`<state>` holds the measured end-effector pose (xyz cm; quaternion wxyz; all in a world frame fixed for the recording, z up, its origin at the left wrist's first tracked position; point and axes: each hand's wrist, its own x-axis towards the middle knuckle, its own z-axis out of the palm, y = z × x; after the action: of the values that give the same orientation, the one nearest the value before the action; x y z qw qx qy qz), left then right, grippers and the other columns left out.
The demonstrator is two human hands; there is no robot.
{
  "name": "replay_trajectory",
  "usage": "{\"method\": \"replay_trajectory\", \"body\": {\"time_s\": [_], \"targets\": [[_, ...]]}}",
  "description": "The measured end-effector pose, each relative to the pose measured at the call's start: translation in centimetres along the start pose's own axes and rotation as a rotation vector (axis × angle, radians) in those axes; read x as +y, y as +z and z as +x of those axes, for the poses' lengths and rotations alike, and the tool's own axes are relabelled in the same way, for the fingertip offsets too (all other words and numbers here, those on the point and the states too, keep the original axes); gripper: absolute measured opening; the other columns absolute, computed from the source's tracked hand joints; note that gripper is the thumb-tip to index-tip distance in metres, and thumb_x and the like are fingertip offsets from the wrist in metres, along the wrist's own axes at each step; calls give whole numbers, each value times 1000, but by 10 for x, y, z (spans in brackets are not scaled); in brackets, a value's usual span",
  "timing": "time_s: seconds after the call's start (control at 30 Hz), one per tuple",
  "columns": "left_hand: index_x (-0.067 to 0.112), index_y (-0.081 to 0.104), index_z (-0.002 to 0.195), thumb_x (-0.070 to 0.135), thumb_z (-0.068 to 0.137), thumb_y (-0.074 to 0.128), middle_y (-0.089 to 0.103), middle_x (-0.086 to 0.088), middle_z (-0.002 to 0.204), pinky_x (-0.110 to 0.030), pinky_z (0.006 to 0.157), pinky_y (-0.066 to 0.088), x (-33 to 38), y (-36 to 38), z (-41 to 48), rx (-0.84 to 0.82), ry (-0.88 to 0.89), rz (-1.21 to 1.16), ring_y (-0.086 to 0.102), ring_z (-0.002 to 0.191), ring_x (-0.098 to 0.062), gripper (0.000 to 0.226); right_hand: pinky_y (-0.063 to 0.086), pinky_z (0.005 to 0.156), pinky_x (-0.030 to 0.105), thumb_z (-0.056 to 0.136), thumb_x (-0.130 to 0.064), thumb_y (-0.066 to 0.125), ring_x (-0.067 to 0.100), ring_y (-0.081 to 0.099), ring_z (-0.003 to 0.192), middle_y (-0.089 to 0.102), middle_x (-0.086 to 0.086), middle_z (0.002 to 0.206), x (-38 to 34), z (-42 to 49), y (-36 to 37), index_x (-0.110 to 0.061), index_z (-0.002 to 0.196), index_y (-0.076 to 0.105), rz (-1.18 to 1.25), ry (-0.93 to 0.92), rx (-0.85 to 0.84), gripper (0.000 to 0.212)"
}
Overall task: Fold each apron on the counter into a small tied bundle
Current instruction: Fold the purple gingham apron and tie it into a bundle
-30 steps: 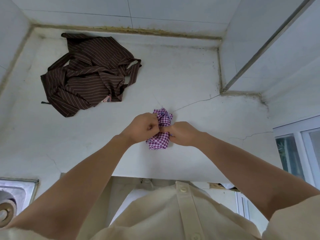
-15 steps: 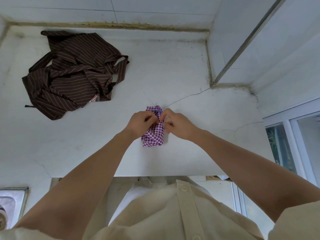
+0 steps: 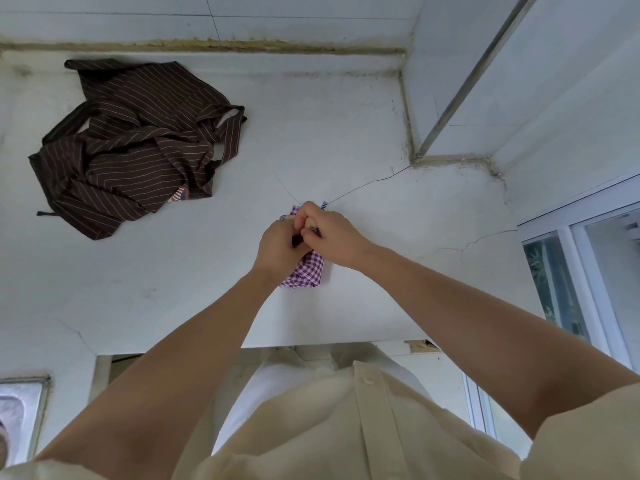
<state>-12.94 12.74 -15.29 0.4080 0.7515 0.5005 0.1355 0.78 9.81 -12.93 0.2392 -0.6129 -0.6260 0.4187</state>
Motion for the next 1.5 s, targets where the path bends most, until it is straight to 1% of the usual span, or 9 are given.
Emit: {"method": "replay_trajectory", "body": {"time_s": [0.1, 0.2, 0.3, 0.47, 0.7, 0.9, 1.07, 1.37, 1.5], "targets": [[2, 69, 78, 15, 89, 66, 64, -10, 68, -28, 58, 41, -7, 5, -2, 41, -11, -35, 54, 62, -20, 18, 44, 71, 24, 92, 2, 43, 7, 51, 68, 59, -3, 78, 3, -3, -3, -14, 106, 57, 105, 43, 16, 25], [3, 62, 66, 16, 90, 67, 56, -5, 61, -21, 53, 31, -10, 5, -4, 40, 26, -26, 44, 54, -11, 28, 43, 87, 16, 86, 12, 38, 2, 55, 94, 58, 0, 112, 9, -8, -7, -10, 118, 60, 60, 18, 15, 44], [11, 56, 65, 12, 92, 63, 47, 9, 59, -16, 55, 29, -10, 1, -6, 39, 123, 5, 42, 57, -5, 29, 46, 97, 32, 88, 9, 41, 18, 56, 114, 58, 7, 126, 11, -8, -6, -12, 127, 58, -45, 7, -36, 47], [11, 69, 80, 15, 96, 59, 61, 5, 69, -30, 61, 39, -15, 1, -9, 30, 210, 53, 53, 67, -17, 19, 44, 78, 32, 94, -6, 53, 28, 59, 92, 59, 16, 109, 12, -5, -6, -3, 109, 67, -352, 30, 6, 21], [8, 73, 91, 17, 92, 67, 76, -1, 84, -19, 77, 52, -12, -7, -15, 14, -9, -337, 71, 87, -13, 11, 49, 67, 25, 88, -10, 70, 7, 57, 67, 61, -5, 75, 24, -17, -8, -6, 95, 77, 7, 52, 188, 11], [4, 68, 84, 18, 87, 72, 75, -11, 82, -54, 86, 55, -15, -11, -9, -20, -153, -488, 72, 83, -30, 15, 51, 70, 22, 79, -11, 79, 0, 61, 67, 69, -4, 77, 24, -25, 6, -9, 83, 76, 265, 223, 273, 5], [0, 68, 77, 30, 72, 76, 70, -24, 81, -66, 79, 51, -10, -10, -4, 7, -189, -516, 63, 83, -51, 31, 42, 64, 19, 76, -13, 82, -2, 48, 59, 58, -6, 80, 21, -28, 13, -14, 78, 76, 109, 180, 274, 6], [11, 75, 76, 16, 82, 75, 75, -1, 76, -47, 81, 56, -5, -3, -12, 60, 10, -275, 72, 86, -19, 7, 53, 65, 40, 78, -14, 70, 23, 62, 69, 67, 7, 73, 11, -20, 12, -6, 70, 64, -234, 276, 252, 13], [16, 76, 79, 20, 81, 72, 75, 2, 77, -48, 74, 57, -6, -5, -11, 56, 51, -262, 72, 74, -16, 7, 47, 63, 34, 84, -15, 63, 21, 56, 73, 57, 0, 80, 12, -17, 13, -13, 104, 57, -258, 212, 215, 21]]}}
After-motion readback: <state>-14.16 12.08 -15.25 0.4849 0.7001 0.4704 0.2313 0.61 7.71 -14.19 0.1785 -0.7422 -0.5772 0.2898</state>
